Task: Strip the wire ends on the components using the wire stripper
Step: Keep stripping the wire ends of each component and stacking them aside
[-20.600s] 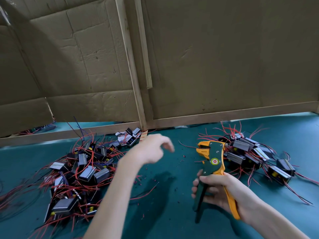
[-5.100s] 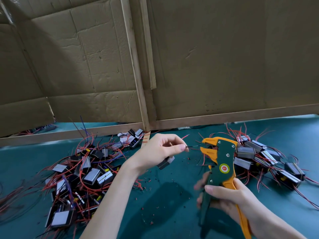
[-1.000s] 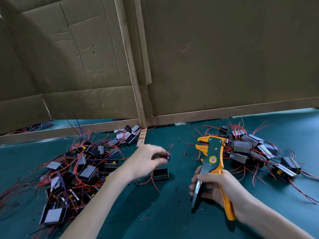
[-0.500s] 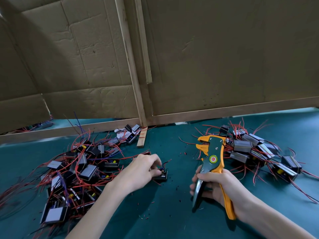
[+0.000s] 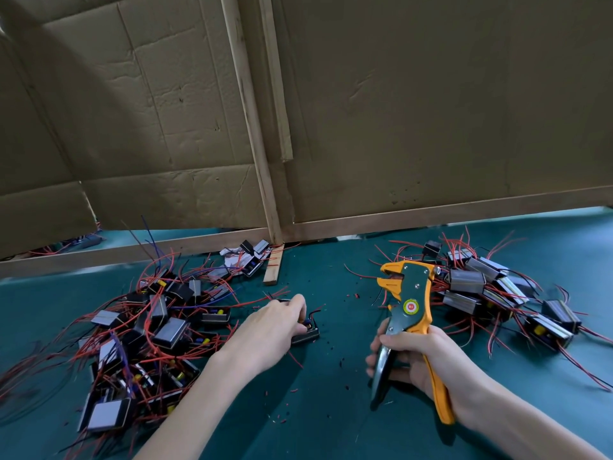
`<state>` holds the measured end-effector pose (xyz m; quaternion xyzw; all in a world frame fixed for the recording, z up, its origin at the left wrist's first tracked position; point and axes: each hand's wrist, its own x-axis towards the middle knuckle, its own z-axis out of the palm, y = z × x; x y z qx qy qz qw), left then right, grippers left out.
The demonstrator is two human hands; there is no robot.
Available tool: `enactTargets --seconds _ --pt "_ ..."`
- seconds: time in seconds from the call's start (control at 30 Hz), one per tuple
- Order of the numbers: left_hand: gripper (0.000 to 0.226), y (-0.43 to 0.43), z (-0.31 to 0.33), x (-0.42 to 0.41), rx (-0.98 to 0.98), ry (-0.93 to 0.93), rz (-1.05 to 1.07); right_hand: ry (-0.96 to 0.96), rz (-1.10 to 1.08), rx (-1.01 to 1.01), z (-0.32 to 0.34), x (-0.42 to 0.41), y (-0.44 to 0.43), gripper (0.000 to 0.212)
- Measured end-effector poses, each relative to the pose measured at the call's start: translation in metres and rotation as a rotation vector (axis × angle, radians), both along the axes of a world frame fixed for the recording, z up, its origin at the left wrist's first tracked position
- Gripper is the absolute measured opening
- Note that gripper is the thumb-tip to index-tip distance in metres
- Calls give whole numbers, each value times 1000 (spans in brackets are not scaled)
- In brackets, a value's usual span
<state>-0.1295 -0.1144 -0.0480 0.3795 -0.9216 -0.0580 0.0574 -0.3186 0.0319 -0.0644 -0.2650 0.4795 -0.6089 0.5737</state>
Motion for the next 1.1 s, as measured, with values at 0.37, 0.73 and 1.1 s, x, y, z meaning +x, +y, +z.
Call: enactTargets --seconds 0.37,0.73,1.1 --pt "15 -4 3 2 132 163 119 -3 17 -20 -2 0 0 29" --pt "26 8 -1 -6 11 138 96 5 -4 -13 -4 -1 0 13" --pt "11 4 -12 8 20 261 23 -11 -3 -4 -4 -1 -1 11"
